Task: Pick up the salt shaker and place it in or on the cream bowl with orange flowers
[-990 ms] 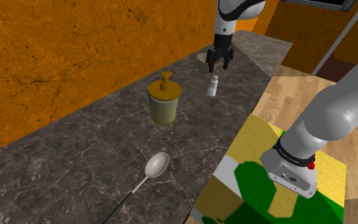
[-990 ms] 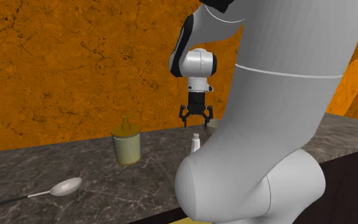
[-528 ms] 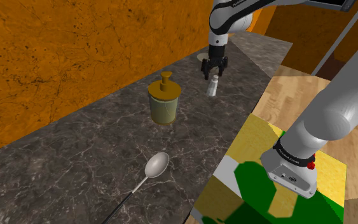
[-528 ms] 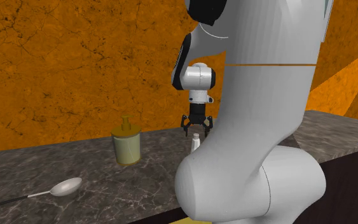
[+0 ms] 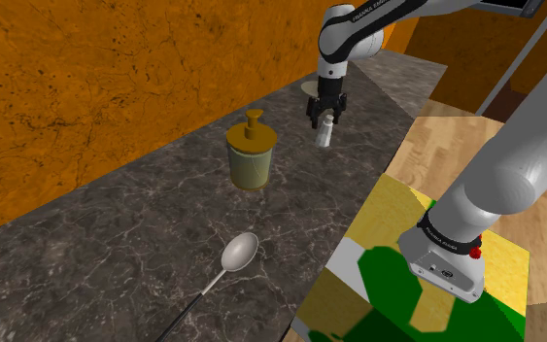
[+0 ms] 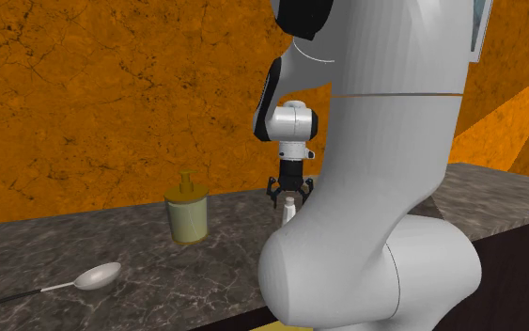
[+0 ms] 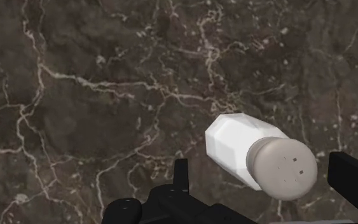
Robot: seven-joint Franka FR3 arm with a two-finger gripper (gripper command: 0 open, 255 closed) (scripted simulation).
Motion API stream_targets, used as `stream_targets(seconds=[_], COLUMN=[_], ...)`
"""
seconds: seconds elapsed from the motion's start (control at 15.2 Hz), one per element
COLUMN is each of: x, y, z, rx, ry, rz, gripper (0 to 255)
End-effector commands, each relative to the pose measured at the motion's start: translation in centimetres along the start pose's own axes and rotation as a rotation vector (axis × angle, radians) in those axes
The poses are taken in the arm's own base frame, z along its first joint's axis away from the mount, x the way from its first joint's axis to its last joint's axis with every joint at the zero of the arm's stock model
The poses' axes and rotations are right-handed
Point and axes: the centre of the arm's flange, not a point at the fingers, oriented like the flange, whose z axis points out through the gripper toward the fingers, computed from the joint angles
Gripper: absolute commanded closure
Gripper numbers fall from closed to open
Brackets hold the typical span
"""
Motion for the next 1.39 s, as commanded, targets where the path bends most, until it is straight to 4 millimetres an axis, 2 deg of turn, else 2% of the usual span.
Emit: stream_targets(seconds=[0.0, 0.13, 0.2, 0.79, 1.32], x=[0.0, 0.0, 0.0, 0.0, -0.9], y=[0.0, 0.0, 0.0, 0.0, -0.1], z=[0.0, 0.0, 0.0, 0.0, -4.1], rx=[0.000, 0.000, 0.000, 0.000, 0.000], ry=[0.000, 0.000, 0.000, 0.000, 0.000], rz=[0.000, 0.000, 0.000, 0.000, 0.000], gripper=[0, 0, 255, 255, 255])
